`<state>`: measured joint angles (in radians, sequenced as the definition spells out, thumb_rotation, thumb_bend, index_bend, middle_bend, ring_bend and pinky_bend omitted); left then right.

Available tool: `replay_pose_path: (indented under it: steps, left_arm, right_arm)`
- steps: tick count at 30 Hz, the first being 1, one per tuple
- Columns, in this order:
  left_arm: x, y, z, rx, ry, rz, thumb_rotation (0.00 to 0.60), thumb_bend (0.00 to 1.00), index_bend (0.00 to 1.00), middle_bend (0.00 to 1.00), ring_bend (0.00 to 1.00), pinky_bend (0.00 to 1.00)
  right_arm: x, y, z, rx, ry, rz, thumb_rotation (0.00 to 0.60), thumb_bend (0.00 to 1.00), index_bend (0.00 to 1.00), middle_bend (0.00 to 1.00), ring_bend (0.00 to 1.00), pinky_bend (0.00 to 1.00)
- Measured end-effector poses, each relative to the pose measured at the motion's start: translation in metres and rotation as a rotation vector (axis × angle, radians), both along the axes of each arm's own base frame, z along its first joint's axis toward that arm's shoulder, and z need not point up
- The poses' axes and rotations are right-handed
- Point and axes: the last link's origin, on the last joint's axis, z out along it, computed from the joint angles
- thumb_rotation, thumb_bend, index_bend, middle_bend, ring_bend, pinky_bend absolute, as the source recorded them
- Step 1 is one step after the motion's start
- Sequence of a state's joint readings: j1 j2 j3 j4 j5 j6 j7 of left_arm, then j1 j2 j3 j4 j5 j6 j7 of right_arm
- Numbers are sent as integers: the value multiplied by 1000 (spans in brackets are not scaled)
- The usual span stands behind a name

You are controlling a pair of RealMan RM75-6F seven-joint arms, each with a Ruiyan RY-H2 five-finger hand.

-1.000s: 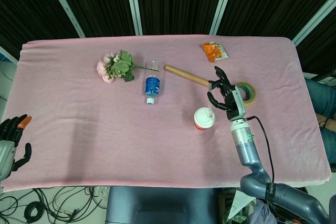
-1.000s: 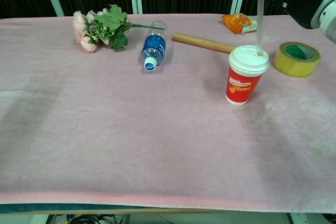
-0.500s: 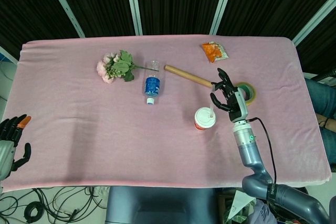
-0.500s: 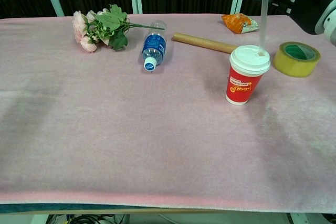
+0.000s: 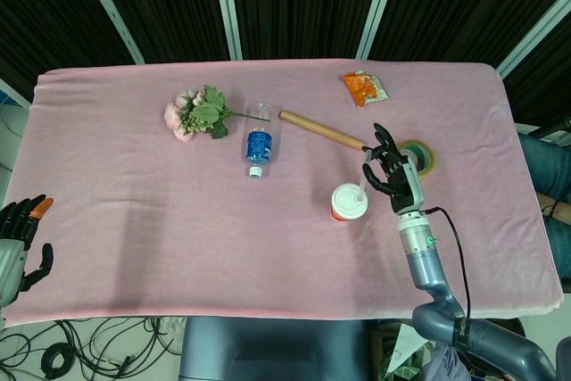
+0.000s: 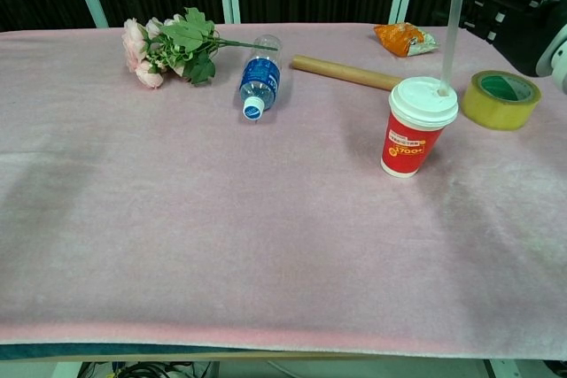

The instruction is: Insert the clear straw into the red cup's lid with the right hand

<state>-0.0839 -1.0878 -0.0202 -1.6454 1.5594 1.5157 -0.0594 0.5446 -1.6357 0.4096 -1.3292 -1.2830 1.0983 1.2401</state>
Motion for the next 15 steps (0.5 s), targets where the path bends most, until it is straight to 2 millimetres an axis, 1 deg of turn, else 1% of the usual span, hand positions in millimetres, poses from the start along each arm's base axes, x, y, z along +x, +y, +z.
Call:
replay_pose_path:
  steps: [15]
  left_arm:
    - [0, 0, 0, -2, 2, 1, 600, 621, 95, 41, 0, 0]
  right_arm:
    - [-10, 7, -13, 17, 1, 17, 600, 367, 600, 50, 15, 175]
